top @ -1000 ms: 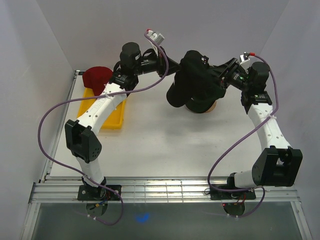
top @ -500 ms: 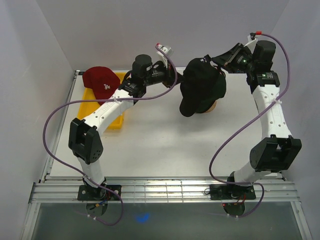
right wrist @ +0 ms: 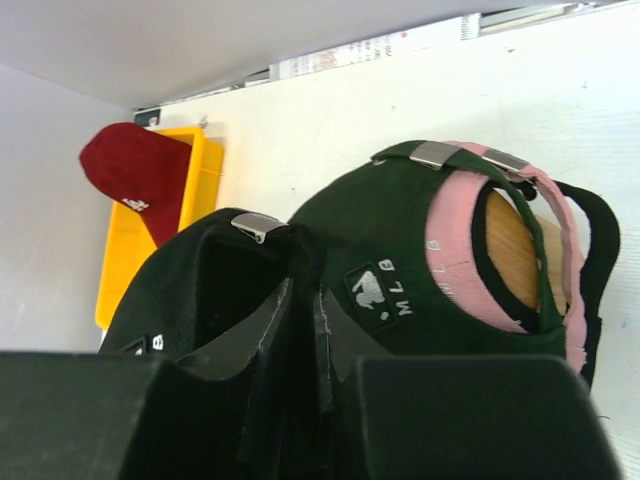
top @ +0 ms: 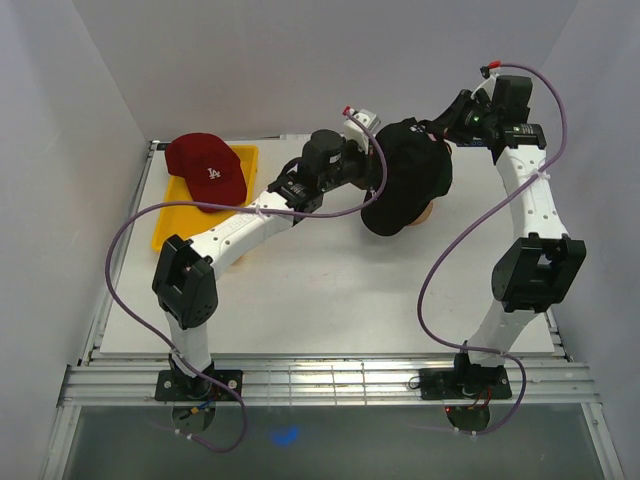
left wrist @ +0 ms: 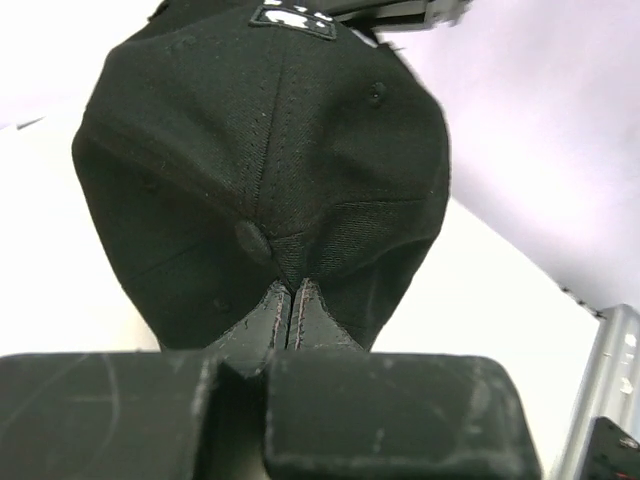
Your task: Stack the hats
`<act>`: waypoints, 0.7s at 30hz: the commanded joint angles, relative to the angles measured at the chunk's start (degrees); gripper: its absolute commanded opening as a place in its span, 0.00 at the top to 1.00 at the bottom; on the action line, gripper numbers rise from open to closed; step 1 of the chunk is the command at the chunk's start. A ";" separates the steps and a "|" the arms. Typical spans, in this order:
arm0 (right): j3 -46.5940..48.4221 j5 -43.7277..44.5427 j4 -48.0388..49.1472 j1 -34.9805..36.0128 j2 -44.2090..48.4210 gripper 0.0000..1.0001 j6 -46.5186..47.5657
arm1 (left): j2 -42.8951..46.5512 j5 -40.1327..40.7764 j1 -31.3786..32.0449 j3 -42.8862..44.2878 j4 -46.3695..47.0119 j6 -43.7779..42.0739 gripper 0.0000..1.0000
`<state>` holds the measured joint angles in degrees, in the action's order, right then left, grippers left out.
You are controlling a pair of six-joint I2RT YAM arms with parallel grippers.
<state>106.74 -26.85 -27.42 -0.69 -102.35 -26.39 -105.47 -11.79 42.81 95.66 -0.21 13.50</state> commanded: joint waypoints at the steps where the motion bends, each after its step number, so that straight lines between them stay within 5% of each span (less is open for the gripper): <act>1: 1.81 2.06 -0.09 -0.19 0.66 0.81 3.63 | -1.14 5.46 -0.09 2.86 -2.68 -1.45 1.00; 21: -1.53 12.17 -2.81 -0.37 -0.84 0.84 7.50 | -4.48 7.92 0.52 7.35 -3.75 -3.47 1.00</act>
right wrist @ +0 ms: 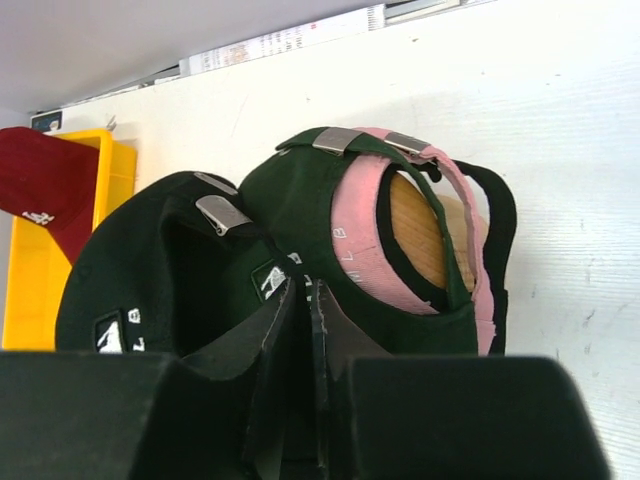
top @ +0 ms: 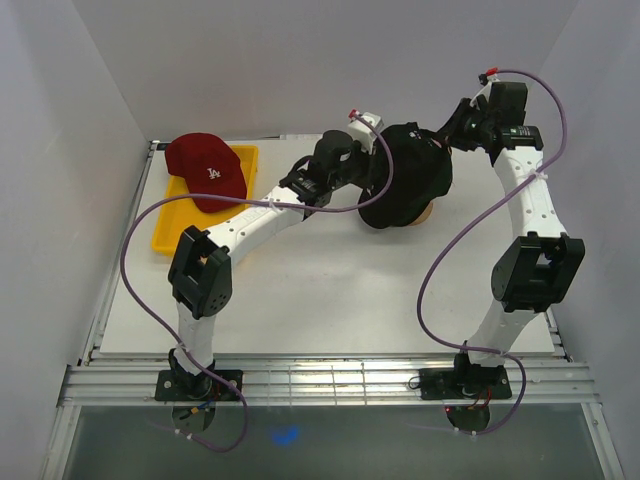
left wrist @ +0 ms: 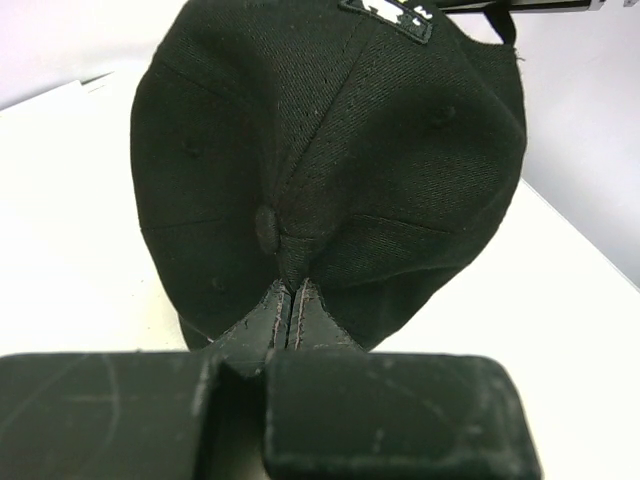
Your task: Stack the hats
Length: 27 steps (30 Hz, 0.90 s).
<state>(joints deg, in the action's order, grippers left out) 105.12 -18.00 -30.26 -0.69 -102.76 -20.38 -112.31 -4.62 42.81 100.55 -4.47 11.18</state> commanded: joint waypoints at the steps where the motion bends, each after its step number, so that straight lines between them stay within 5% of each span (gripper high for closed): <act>1: 0.08 3.58 -0.23 -0.37 -0.77 0.84 1.57 | 2.36 0.67 0.70 2.72 0.51 -1.33 1.00; 27: 0.44 4.20 -0.85 -3.09 -2.09 0.85 1.05 | -2.03 1.81 2.81 10.81 -3.44 -5.99 1.00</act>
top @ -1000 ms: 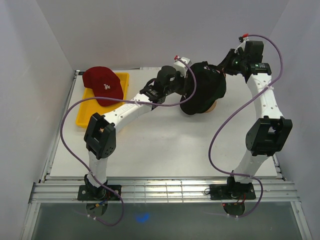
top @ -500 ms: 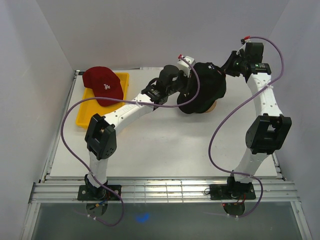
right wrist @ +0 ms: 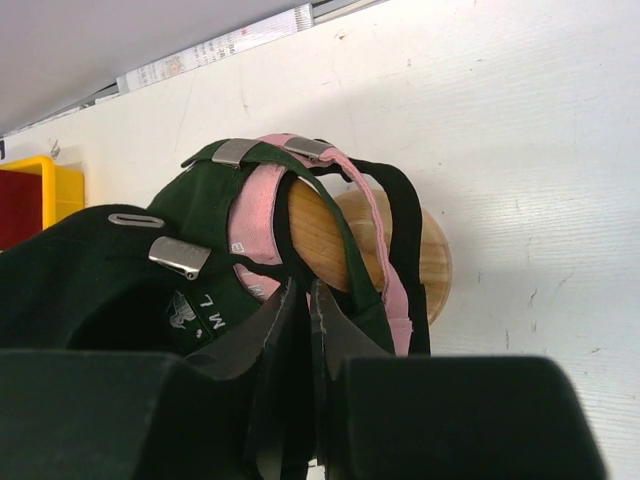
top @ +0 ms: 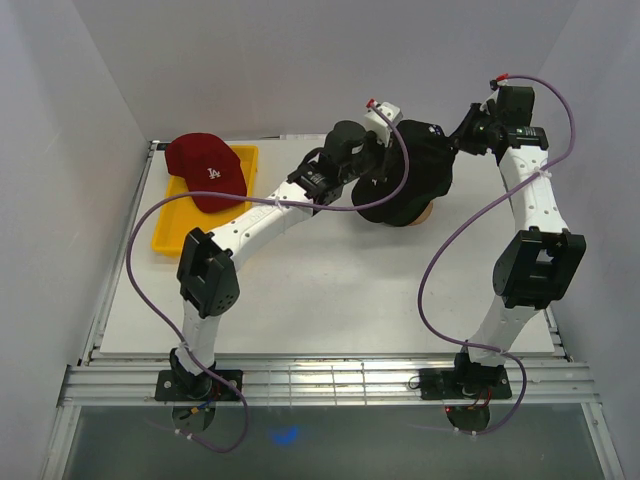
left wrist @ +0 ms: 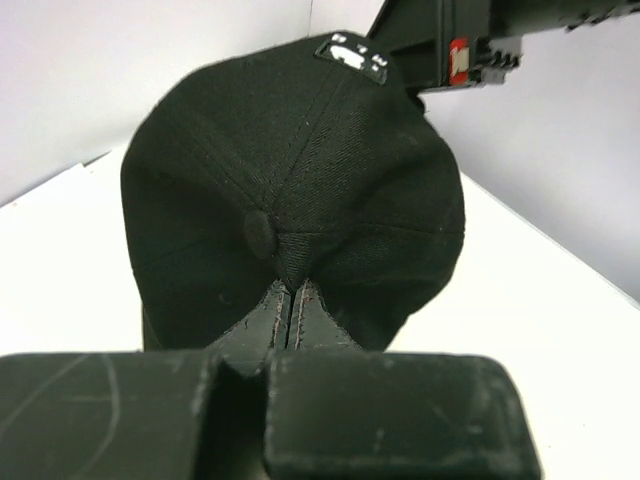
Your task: Stack the hats
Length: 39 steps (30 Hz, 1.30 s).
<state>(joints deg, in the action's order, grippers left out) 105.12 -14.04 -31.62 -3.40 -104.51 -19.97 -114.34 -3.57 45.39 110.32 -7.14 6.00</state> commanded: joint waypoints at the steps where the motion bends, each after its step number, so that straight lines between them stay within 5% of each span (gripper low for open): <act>1: 0.44 0.07 0.50 -0.47 -0.43 0.85 0.63 | 0.00 1.37 0.23 0.60 -0.77 -0.64 1.00; 25: 2.19 -1.25 0.59 -1.00 -3.07 0.81 0.46 | 0.61 1.11 0.49 -10.04 3.09 3.93 1.00; 39: 6.32 -1.34 -1.25 -1.35 -3.07 0.83 -0.07 | -2.29 -2.75 0.41 2.35 -4.99 13.94 1.00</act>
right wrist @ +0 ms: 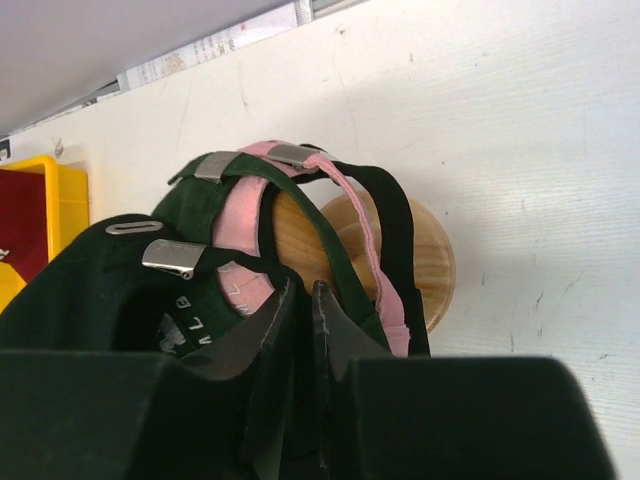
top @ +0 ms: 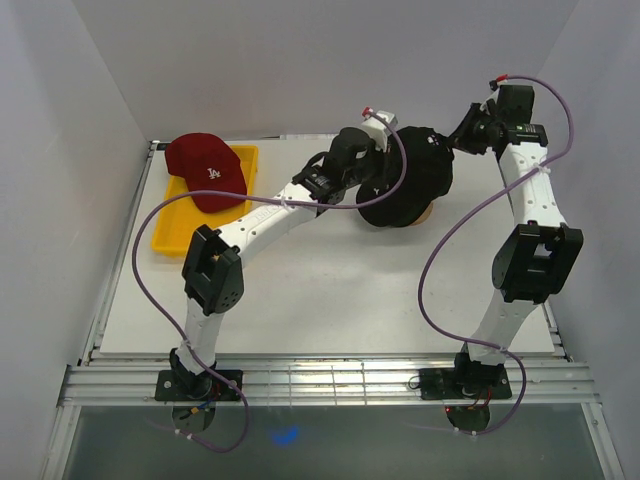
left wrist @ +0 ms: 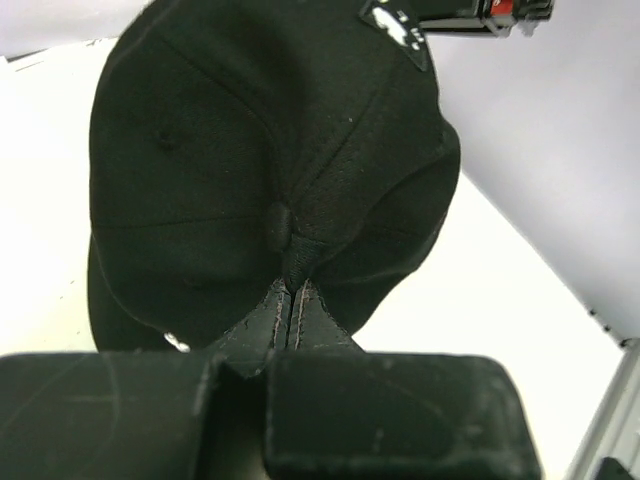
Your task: Stack the hats
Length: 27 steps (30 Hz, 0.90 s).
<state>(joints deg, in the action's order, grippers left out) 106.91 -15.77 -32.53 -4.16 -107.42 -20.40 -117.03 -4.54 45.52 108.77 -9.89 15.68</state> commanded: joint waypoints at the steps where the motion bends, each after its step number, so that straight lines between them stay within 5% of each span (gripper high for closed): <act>1: 4.62 0.48 -0.34 -0.58 -0.08 0.83 0.36 | 0.32 -1.71 0.36 3.99 -2.33 4.88 1.00; 7: 4.62 0.30 -0.95 -0.58 -0.69 0.84 0.36 | -2.84 0.14 0.27 8.64 -6.63 7.96 1.00; 16: 2.86 0.74 -0.25 -0.67 -2.18 0.85 0.45 | -4.34 1.10 0.19 4.61 -6.46 9.10 1.00; 27: 3.57 1.53 -0.16 -0.67 -5.17 0.87 0.45 | -0.31 3.30 0.27 1.01 -3.91 6.82 0.57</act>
<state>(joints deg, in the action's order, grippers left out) 109.32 -15.88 -32.93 -4.34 -110.89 -20.60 -121.51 -3.18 45.54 111.33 -14.22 23.66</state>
